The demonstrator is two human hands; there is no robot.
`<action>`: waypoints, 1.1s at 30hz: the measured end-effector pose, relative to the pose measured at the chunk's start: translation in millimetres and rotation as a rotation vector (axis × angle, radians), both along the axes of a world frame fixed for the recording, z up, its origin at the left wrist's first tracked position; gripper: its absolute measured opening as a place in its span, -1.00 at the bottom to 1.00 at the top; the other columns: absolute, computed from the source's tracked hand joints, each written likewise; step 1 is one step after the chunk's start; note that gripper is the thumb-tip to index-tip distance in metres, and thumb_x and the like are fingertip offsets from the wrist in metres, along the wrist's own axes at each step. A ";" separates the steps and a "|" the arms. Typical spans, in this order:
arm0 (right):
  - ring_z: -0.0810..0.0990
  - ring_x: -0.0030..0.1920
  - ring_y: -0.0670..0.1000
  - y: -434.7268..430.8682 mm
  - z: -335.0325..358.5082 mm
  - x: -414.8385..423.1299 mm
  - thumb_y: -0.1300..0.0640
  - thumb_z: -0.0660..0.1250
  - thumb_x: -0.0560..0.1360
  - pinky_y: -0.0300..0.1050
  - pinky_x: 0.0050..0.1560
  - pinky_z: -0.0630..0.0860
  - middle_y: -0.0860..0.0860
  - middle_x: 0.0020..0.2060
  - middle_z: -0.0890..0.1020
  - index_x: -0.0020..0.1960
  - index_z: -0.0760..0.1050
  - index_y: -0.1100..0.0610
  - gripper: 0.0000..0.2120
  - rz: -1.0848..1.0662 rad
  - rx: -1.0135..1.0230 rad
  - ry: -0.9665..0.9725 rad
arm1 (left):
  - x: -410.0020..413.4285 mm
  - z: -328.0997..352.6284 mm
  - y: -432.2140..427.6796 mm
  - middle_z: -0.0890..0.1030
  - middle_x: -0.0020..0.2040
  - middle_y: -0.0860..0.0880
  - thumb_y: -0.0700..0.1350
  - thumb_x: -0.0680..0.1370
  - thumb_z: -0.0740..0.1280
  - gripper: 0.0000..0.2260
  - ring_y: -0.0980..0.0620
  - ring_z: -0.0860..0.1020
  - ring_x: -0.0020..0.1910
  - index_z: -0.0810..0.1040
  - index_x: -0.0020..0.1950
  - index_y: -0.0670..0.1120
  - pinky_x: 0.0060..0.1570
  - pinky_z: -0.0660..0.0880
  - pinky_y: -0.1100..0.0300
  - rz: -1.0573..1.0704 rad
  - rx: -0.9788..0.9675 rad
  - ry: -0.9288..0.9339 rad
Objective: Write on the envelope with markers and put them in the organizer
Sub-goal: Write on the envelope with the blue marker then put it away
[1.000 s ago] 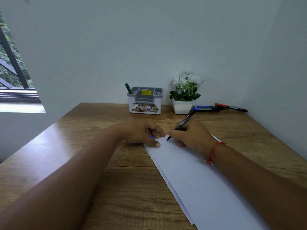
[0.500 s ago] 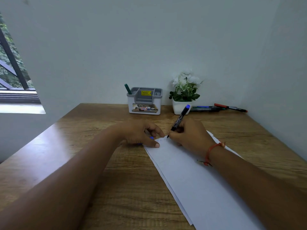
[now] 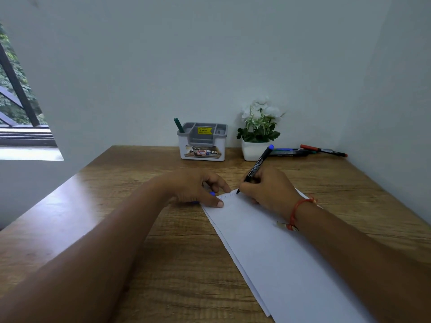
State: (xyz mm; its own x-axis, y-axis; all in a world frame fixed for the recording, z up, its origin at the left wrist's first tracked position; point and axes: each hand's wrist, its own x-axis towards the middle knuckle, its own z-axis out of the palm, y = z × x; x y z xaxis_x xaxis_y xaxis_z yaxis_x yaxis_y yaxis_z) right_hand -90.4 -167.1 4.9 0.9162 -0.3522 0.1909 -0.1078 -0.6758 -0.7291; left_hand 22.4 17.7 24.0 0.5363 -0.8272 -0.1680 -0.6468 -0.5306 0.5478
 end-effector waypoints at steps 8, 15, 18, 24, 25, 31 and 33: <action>0.57 -0.40 -0.06 0.8 0.2 -0.2 0.13 0.37 0.49 -0.06 -0.25 0.61 0.12 -0.26 0.70 -0.10 0.66 0.18 -0.86 0.008 0.012 -0.018 | 0.5 0.2 0.3 0.56 0.12 0.18 0.13 0.43 0.48 -0.65 0.25 0.47 0.02 0.55 0.20 0.30 -0.06 0.35 0.26 0.002 0.011 -0.015; 0.56 -0.42 -0.09 0.1 1.9 -0.9 0.11 0.35 0.49 -0.08 -0.24 0.60 0.07 -0.26 0.70 -0.07 0.64 0.16 -0.85 -0.009 0.061 -0.034 | 1.8 0.0 -0.3 0.56 0.11 0.19 0.14 0.43 0.48 -0.64 0.22 0.49 0.07 0.55 0.21 0.30 -0.02 0.37 0.24 -0.006 0.023 -0.026; 0.58 -0.39 -0.07 -2.1 3.2 -2.6 0.04 0.39 0.51 -0.07 -0.22 0.59 0.09 -0.30 0.69 -0.14 0.65 0.19 -0.78 -0.015 0.123 -0.049 | 2.0 0.4 -0.9 0.57 0.11 0.19 0.15 0.43 0.48 -0.64 0.23 0.49 0.07 0.55 0.20 0.31 0.01 0.37 0.22 -0.008 0.033 -0.021; 0.51 -0.40 -0.05 -2.5 0.0 -1.9 0.08 0.38 0.43 -0.06 -0.27 0.51 0.07 -0.39 0.59 -0.14 0.60 0.23 -0.80 0.003 0.186 -0.017 | 1.6 1.2 -0.6 0.56 0.10 0.21 0.16 0.43 0.47 -0.65 0.25 0.48 0.07 0.54 0.19 0.34 0.03 0.37 0.21 -0.009 0.040 -0.027; 0.50 -0.41 -0.06 -2.5 -0.7 -1.4 0.08 0.38 0.43 -0.07 -0.29 0.50 0.05 -0.40 0.58 -0.15 0.60 0.22 -0.82 0.008 0.171 -0.005 | 1.4 1.4 -0.3 0.56 0.10 0.20 0.16 0.43 0.47 -0.65 0.25 0.48 0.06 0.54 0.20 0.33 0.00 0.37 0.22 -0.007 0.038 -0.024; 0.51 -0.41 -0.05 -2.9 1.2 0.4 0.06 0.36 0.39 -0.09 -0.33 0.47 0.02 -0.42 0.57 -0.14 0.59 0.20 -0.80 -0.019 0.099 0.032 | -2.0 3.5 -1.4 0.56 0.10 0.19 0.11 0.46 0.46 -0.64 0.28 0.46 -0.02 0.54 0.23 0.28 -0.09 0.33 0.29 -0.011 0.043 -0.020; 0.48 -0.41 -0.06 -2.1 2.8 -0.8 0.07 0.36 0.42 -0.10 -0.33 0.43 -0.01 -0.45 0.54 -0.18 0.58 0.21 -0.81 0.006 0.066 0.044 | -2.0 3.6 -1.2 0.55 0.09 0.21 0.11 0.45 0.47 -0.65 0.29 0.46 -0.01 0.54 0.22 0.29 -0.08 0.34 0.28 -0.009 0.043 -0.020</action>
